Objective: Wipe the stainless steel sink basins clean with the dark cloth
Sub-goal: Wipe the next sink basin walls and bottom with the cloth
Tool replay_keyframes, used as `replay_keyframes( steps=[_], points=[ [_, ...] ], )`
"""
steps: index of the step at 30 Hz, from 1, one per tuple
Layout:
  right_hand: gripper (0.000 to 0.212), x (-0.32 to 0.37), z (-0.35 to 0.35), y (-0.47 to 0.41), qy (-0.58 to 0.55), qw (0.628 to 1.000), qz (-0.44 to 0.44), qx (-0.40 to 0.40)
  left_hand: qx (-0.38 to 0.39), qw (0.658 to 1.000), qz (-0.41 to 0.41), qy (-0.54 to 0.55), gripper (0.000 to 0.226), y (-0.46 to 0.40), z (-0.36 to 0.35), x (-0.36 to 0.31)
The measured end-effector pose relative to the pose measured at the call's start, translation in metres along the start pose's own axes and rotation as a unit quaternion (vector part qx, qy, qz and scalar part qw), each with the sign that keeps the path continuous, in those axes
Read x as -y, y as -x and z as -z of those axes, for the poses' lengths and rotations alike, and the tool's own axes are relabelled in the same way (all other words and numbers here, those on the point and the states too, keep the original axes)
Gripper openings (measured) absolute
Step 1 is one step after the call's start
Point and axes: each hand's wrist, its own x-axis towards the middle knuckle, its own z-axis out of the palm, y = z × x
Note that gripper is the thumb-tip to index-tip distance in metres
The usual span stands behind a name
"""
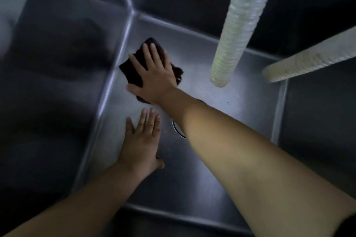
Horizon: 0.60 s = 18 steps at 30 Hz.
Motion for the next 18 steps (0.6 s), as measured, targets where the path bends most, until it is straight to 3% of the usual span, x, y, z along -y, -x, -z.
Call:
replay_keyframes(
  steps=[3,5,11,15,18],
  points=[
    [0.073,-0.014,0.002,-0.012,0.019,1.0,0.011,0.003,-0.003,1.0,-0.001,0.001,0.133,0.0,0.001,0.001],
    [0.078,-0.043,0.001,-0.007,-0.006,0.999,-0.043,0.006,-0.001,1.0,-0.001,0.005,0.134,0.0,0.002,0.001],
    [0.073,-0.143,0.009,0.069,-0.031,0.983,-0.145,-0.112,-0.002,1.0,0.001,0.011,0.134,0.002,0.003,0.001],
    [0.074,-0.196,0.006,0.125,0.01,0.965,-0.257,-0.058,-0.004,1.0,0.009,0.02,0.134,0.002,0.004,-0.001],
    [0.072,-0.199,-0.001,0.166,0.008,0.939,-0.338,-0.058,-0.003,1.0,0.01,0.018,0.136,0.003,0.003,-0.001]
  ],
)
